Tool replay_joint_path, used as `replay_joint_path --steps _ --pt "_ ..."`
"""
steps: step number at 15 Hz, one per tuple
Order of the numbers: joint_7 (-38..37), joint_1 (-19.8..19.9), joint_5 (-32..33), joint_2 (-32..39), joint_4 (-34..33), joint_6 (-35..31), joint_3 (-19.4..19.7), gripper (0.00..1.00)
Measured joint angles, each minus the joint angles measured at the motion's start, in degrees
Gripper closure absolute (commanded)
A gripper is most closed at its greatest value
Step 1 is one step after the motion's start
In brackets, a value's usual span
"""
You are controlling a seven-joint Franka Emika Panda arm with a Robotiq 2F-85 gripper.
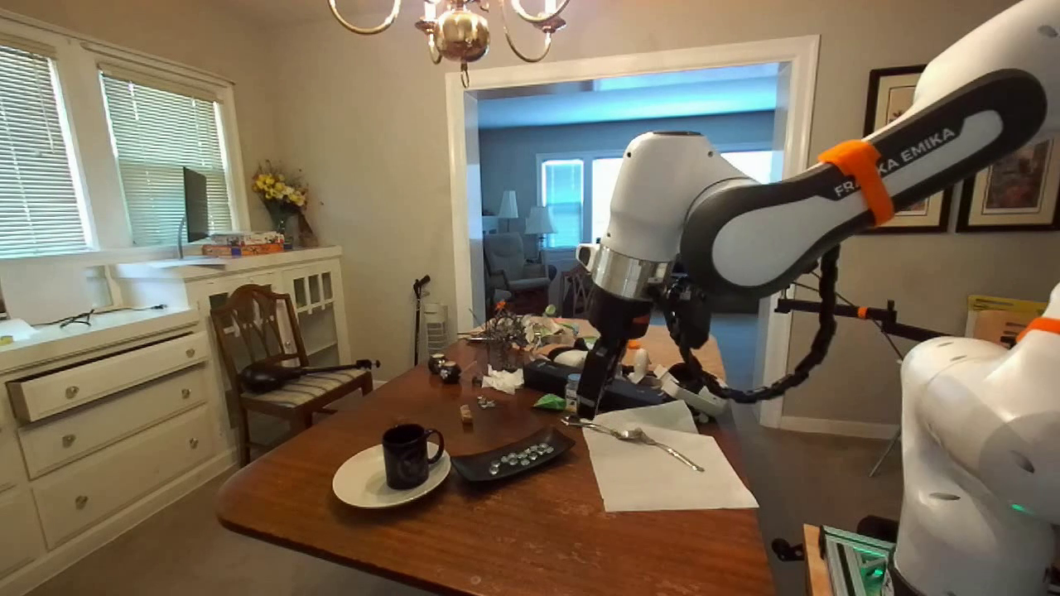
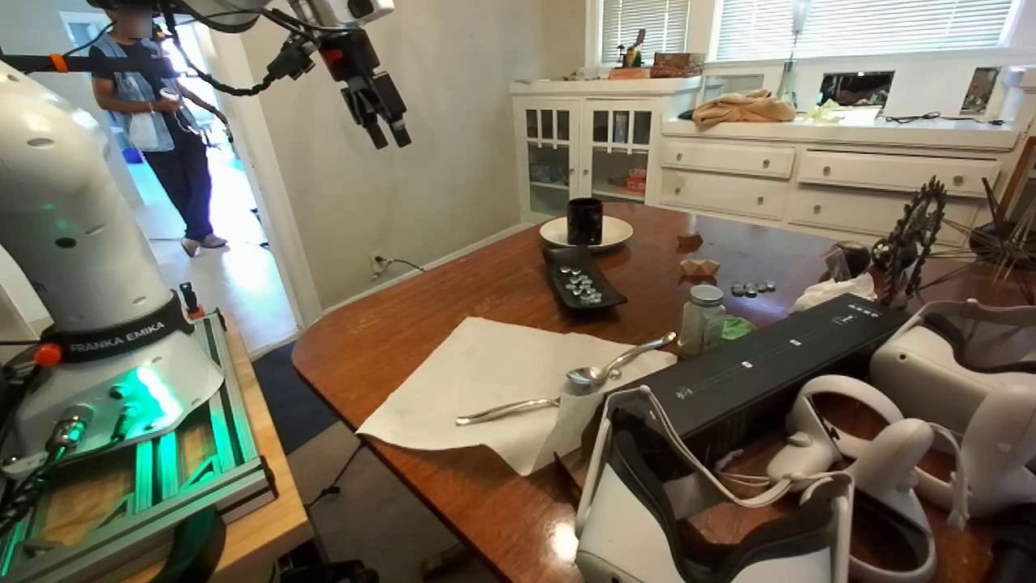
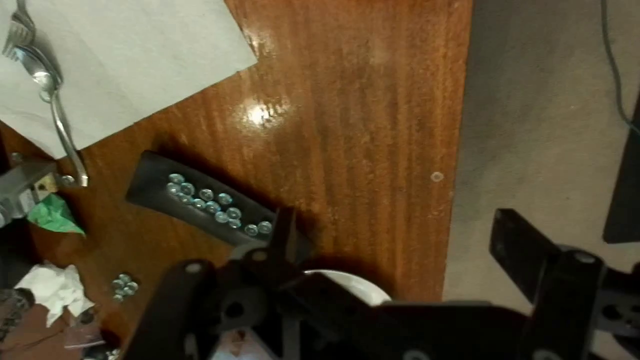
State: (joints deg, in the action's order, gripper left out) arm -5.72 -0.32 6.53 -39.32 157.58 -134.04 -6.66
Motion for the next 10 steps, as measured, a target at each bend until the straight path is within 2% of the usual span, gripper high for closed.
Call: replay_joint_path --steps 3,5,10 --pt "1.76 4.81 2.28 1.35 -0.85 -1.0 4.85 0.0" --pt "2.46 7.06 2.87 3.01 -1.91 -1.12 6.19 0.0" --pt "2.47 7.26 2.91 4.46 -2.79 -1.22 5.97 0.0"
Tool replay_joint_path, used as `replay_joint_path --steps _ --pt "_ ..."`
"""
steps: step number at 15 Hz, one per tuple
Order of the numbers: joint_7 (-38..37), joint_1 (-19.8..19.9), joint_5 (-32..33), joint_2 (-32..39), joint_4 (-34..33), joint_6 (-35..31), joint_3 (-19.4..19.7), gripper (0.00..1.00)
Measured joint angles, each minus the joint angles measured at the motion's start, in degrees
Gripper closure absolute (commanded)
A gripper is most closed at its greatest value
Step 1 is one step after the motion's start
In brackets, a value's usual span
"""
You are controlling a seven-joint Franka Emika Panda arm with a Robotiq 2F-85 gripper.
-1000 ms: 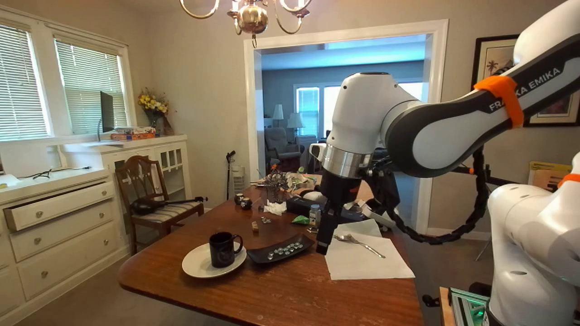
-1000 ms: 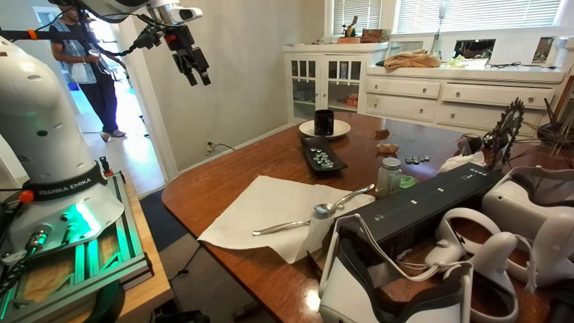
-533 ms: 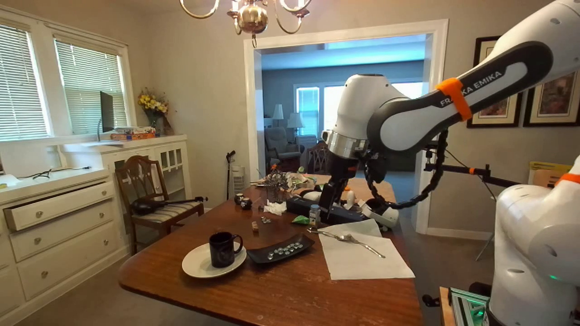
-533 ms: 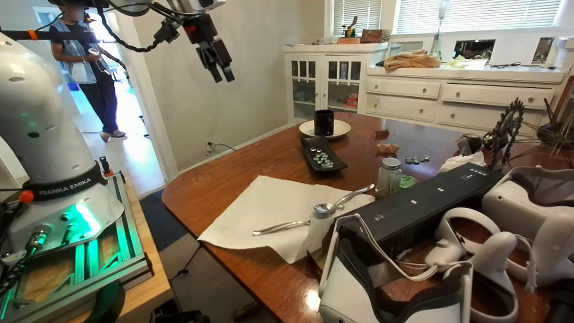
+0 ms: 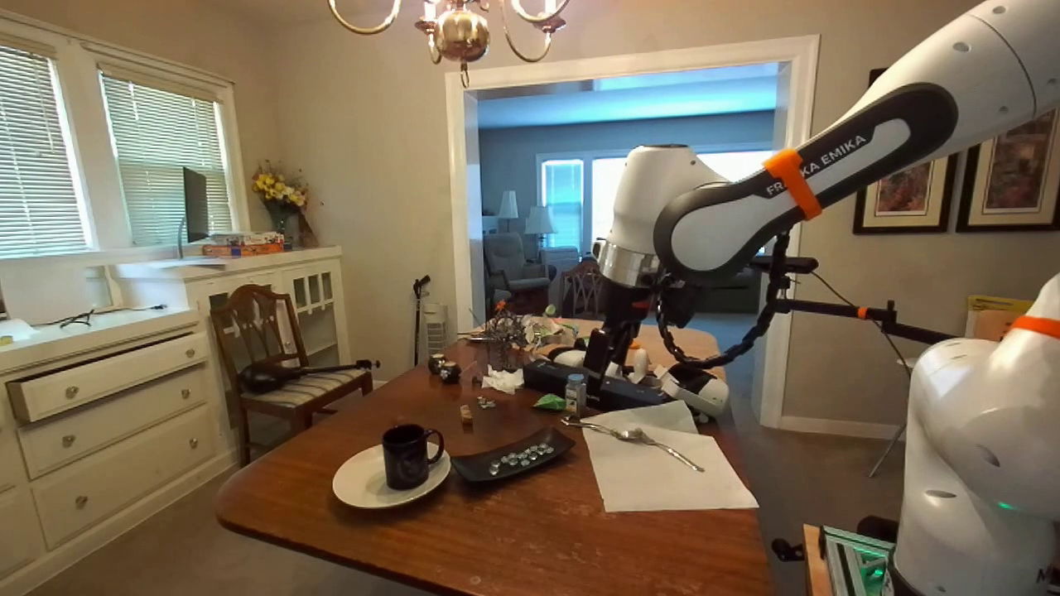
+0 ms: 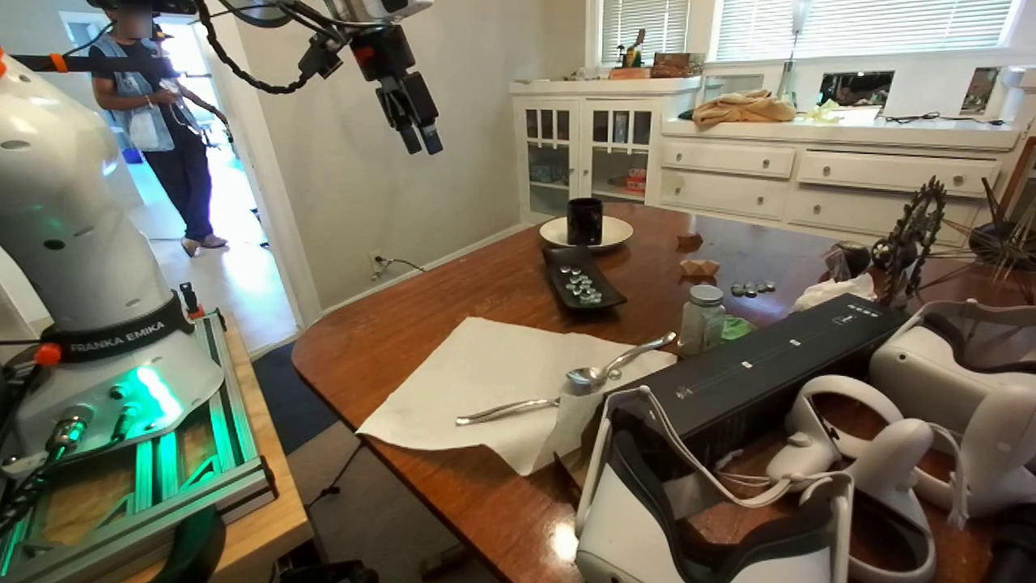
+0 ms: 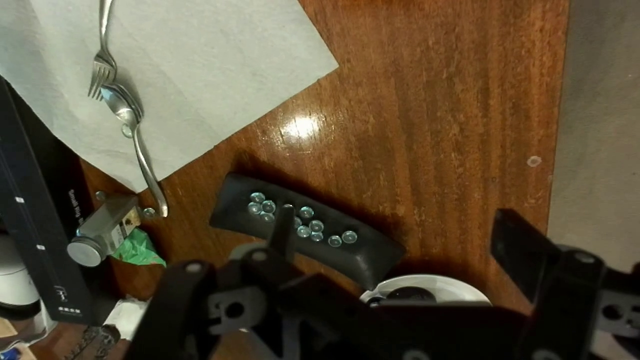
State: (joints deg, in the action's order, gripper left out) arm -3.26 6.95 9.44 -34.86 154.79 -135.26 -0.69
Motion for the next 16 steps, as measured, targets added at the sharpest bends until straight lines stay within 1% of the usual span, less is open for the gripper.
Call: replay_joint_path --steps 14,16 --pt "0.0 0.09 0.14 -0.01 -0.07 -0.04 0.05 0.0" --pt "0.09 1.05 0.48 0.0 -0.42 -0.61 1.14 0.0"
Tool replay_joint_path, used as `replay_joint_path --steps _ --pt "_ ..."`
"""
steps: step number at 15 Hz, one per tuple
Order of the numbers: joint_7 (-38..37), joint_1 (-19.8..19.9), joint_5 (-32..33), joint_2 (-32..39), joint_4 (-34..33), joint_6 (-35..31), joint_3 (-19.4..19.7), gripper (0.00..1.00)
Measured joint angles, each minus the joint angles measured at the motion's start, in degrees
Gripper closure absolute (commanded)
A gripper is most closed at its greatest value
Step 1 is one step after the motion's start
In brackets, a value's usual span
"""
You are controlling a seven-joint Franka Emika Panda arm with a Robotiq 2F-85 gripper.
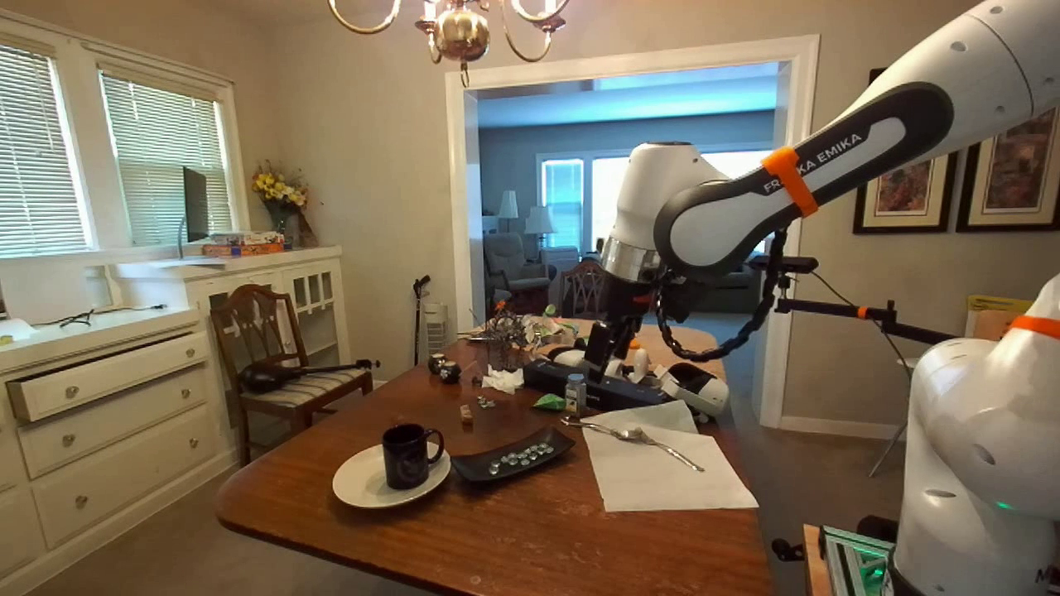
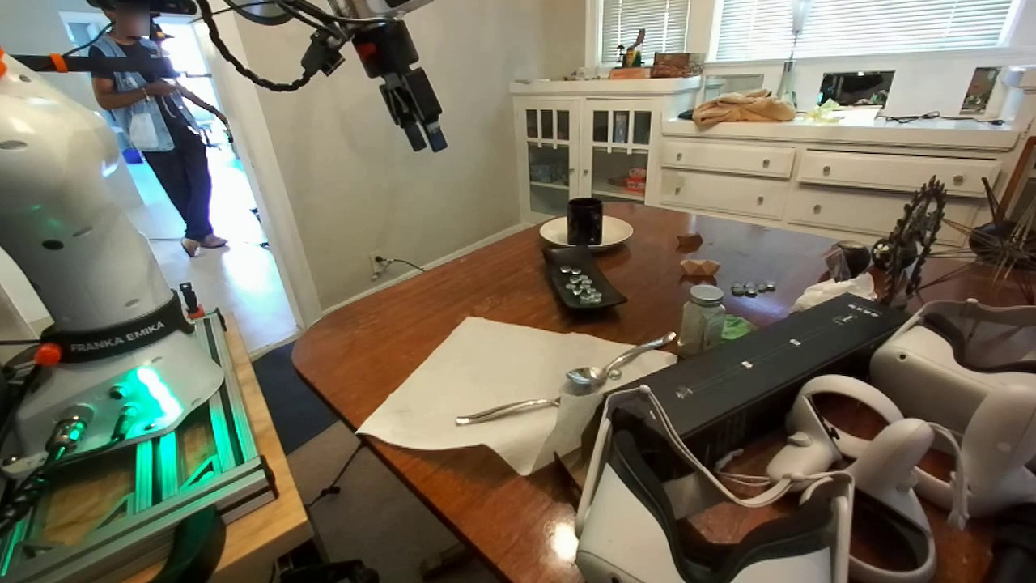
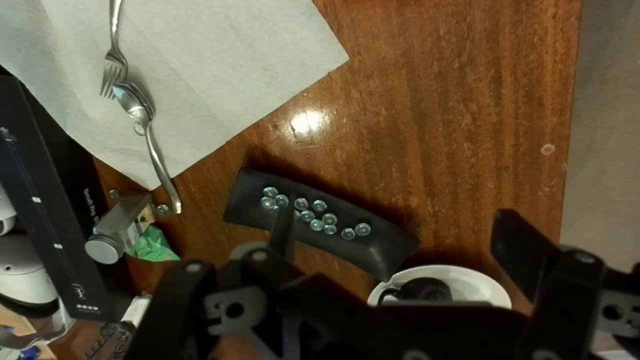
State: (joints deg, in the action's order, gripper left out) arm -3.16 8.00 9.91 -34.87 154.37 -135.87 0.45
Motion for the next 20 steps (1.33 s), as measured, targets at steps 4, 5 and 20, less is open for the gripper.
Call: replay_joint_path --steps 4,5,20 --pt "8.81 3.03 1.63 0.93 -2.41 -1.56 7.3 0.0" --pt "12.22 3.42 1.72 1.68 -3.5 -1.7 9.6 0.0" --pt "40.02 2.99 -23.54 37.19 -36.85 4.02 26.61 0.0"
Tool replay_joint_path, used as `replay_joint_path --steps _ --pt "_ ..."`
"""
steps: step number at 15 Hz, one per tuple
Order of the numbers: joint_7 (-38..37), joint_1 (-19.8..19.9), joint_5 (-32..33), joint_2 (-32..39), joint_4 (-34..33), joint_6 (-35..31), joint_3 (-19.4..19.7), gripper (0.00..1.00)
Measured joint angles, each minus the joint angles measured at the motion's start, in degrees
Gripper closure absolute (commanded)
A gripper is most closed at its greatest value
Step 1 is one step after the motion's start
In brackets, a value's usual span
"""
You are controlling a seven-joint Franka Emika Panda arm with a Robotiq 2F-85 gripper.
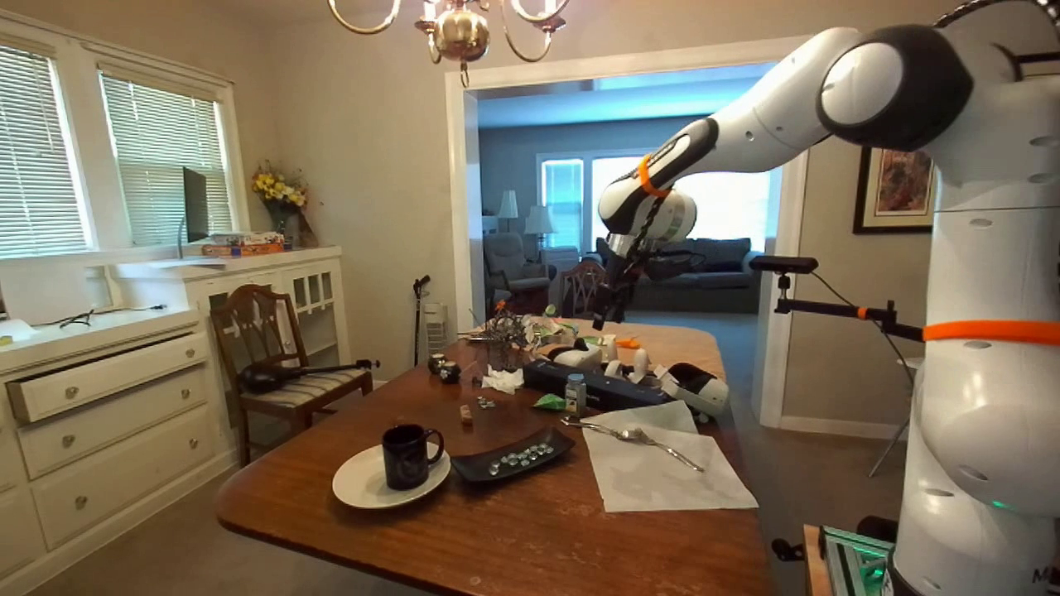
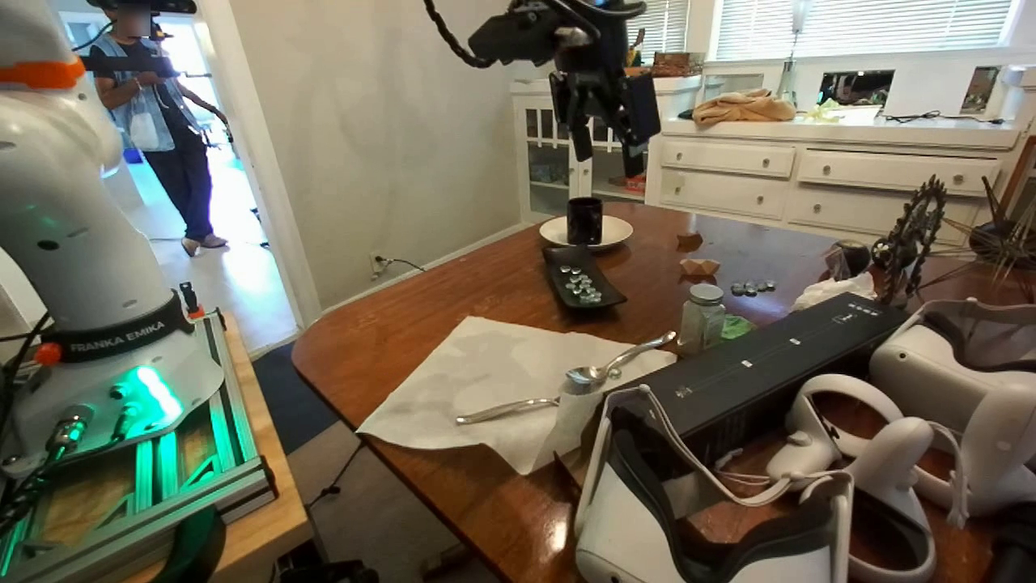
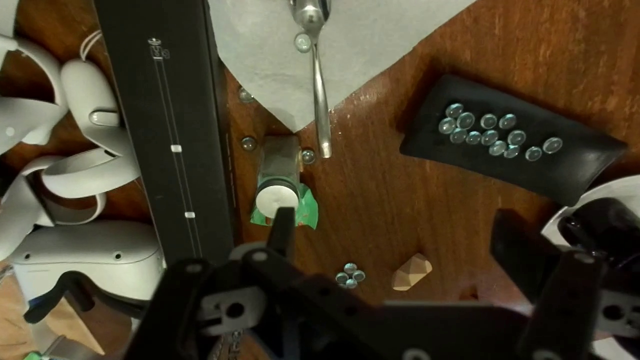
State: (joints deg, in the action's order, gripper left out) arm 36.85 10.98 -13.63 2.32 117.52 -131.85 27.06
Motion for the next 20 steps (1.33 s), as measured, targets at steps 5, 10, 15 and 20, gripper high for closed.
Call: replay_joint_path --steps 5,10,15,20 --pt "-2.73 4.09 -2.16 10.05 -8.95 3.9 -3.66 0.0" --pt "-3.89 6.51 -1.52 10.71 -9.55 3.83 -6.23 0.0" --pt "-9.9 8.57 0.4 14.94 -10.06 1.3 -8.5 0.0" --pt "-10.6 10.78 2.26 21.14 -13.72 -0.43 -11.06 0.0"
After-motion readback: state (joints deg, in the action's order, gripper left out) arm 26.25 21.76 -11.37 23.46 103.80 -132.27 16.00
